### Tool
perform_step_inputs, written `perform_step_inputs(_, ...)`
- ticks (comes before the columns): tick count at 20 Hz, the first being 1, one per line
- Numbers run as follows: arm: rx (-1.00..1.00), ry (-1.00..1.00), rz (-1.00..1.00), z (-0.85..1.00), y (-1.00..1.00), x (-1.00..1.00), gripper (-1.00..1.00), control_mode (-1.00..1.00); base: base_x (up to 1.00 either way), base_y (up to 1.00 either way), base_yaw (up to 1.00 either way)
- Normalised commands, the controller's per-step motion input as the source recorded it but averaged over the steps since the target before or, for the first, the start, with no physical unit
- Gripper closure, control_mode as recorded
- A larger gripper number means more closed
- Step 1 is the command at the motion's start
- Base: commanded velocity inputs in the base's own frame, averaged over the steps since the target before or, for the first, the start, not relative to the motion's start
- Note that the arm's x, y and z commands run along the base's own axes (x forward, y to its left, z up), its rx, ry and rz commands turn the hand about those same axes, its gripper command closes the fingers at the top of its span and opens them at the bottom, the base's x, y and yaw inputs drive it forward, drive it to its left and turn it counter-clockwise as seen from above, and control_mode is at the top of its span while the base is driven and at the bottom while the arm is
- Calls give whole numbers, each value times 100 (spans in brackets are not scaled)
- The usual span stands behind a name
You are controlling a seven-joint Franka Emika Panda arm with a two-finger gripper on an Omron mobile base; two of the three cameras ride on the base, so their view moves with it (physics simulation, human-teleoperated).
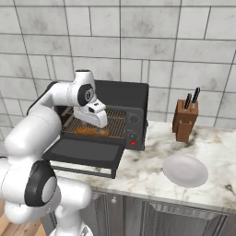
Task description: Pull the toaster oven rack outwards. Pick up the baguette from the plate and place it on the toaster oven rack. Close the toaster oven door fully and set the temperature to the lowest setting.
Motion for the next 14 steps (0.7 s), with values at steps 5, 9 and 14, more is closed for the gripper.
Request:
perform_step_inputs(5,2,-11,11,-12,12,-1,-100,-100,0,0,0)
perform_step_inputs(9,5,-10,9,-17,4,0,-100,-100,0,0,0)
perform_step_inputs(14,3,-9,10,-14,0,0,-100,-100,0,0,0)
